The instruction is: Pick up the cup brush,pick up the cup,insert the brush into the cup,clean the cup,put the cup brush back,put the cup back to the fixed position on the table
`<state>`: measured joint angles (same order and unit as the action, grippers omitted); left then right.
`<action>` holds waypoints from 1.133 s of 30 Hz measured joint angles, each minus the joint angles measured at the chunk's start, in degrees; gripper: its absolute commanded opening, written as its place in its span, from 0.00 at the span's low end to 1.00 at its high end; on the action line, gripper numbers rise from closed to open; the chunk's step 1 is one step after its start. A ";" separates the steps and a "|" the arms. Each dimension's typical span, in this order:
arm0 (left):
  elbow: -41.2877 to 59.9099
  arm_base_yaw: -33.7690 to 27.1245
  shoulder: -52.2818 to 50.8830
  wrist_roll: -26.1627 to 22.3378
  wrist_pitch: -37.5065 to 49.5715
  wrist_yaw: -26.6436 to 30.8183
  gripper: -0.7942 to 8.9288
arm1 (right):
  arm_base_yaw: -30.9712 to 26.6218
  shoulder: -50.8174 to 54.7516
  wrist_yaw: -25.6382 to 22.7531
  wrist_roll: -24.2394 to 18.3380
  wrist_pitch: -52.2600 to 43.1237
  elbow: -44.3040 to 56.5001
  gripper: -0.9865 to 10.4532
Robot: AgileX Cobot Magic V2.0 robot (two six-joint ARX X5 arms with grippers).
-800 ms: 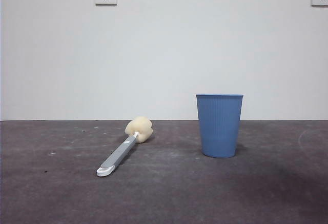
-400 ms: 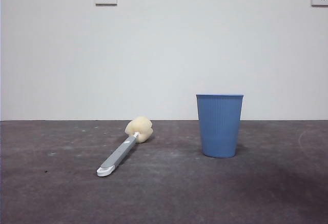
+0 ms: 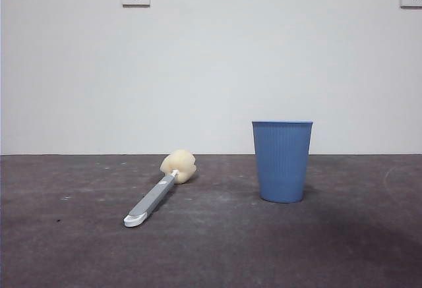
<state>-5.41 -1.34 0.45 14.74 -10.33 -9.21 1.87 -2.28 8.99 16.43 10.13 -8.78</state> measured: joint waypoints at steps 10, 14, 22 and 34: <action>-14.51 0.00 6.95 1.36 -9.05 -5.33 0.07 | 0.04 -14.62 6.82 -1.44 8.57 -17.57 0.08; -21.44 0.00 12.26 -0.72 -14.97 -10.14 0.07 | 0.15 -21.88 14.19 -5.75 18.40 -26.01 0.08; -33.35 0.00 22.56 -9.90 -30.01 -23.10 0.07 | 3.21 -33.11 22.56 -18.99 40.48 -40.57 0.08; -41.55 0.31 29.44 -20.33 -45.53 -26.95 0.21 | 7.50 -36.00 22.49 -26.77 52.41 -45.57 0.22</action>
<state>-46.96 -1.04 29.89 -5.58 -55.86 -36.16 9.37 -38.28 31.48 -10.35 62.54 -54.35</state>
